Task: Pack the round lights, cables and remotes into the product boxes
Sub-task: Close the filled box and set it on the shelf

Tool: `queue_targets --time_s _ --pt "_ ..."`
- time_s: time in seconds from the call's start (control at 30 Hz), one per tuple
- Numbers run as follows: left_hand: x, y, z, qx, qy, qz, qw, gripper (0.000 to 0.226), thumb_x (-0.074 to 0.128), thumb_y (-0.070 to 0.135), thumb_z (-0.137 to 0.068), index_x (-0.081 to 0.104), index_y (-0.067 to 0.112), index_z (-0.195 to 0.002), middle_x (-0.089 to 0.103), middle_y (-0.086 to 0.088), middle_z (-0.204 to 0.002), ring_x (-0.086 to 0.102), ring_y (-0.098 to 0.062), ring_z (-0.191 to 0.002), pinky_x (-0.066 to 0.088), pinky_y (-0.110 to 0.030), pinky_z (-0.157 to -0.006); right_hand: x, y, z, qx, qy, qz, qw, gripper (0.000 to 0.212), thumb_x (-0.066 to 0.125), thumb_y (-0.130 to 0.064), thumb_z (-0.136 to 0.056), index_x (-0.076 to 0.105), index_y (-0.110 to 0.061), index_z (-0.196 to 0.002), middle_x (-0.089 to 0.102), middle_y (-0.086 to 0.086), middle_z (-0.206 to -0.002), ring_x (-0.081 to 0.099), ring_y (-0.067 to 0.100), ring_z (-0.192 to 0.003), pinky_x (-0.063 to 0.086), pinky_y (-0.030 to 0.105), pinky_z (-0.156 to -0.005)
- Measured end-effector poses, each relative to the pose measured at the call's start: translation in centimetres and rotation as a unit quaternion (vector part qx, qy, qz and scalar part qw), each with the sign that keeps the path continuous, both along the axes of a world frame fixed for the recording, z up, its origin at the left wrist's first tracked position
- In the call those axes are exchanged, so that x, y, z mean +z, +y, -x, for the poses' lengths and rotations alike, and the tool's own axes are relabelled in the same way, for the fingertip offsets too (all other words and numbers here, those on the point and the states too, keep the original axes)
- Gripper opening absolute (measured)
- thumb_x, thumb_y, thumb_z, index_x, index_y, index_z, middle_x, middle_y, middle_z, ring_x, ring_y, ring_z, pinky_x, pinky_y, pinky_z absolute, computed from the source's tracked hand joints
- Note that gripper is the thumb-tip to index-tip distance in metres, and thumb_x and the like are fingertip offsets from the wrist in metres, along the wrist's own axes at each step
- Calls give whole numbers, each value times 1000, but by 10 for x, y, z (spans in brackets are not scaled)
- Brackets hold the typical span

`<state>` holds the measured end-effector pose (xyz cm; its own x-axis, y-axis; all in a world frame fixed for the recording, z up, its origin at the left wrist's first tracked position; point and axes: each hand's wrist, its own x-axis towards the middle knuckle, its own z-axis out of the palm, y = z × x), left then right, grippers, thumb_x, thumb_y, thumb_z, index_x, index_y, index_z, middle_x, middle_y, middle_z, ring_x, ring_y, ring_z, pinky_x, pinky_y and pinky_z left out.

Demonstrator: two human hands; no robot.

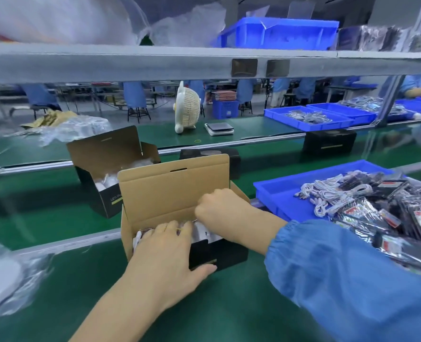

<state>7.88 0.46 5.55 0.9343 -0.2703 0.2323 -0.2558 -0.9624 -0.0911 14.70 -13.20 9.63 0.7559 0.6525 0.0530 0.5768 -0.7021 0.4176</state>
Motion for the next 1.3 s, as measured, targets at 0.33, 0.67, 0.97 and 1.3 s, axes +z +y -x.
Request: queue_targets --time_s 0.33,0.67,0.97,1.3 --pt "10 84 -2 92 -61 614 782 39 61 29 -96 52 26 -134 65 6 -123 60 -3 -104 46 -31 -98 12 -32 -3 38 112 -175 977 20 49 -4 -89 67 -11 -92 66 3 -82 63 27 -80 51 32 -70" --pt "-30 68 -25 -96 62 679 725 55 80 5 -71 65 34 -115 71 6 -117 65 -8 -111 51 -19 -90 -67 -62 5 19 332 -761 556 44 63 7 -85 65 -28 -110 70 -4 -116 63 11 -113 48 22 -91" --pt "-42 64 -1 -141 -12 599 788 31 65 48 -72 70 27 -94 68 5 -116 61 -12 -114 42 -16 -95 -68 -84 38 20 363 -637 679 65 57 -79 -70 54 -39 -122 39 -23 -147 33 -4 -137 35 17 -102" --pt "-39 71 4 -165 -55 542 822 27 66 41 -81 71 26 -103 62 9 -134 54 -18 -128 42 -27 -101 -81 -75 44 21 273 -649 710 32 62 -50 -80 62 -38 -109 44 -20 -144 41 2 -134 32 32 -102"
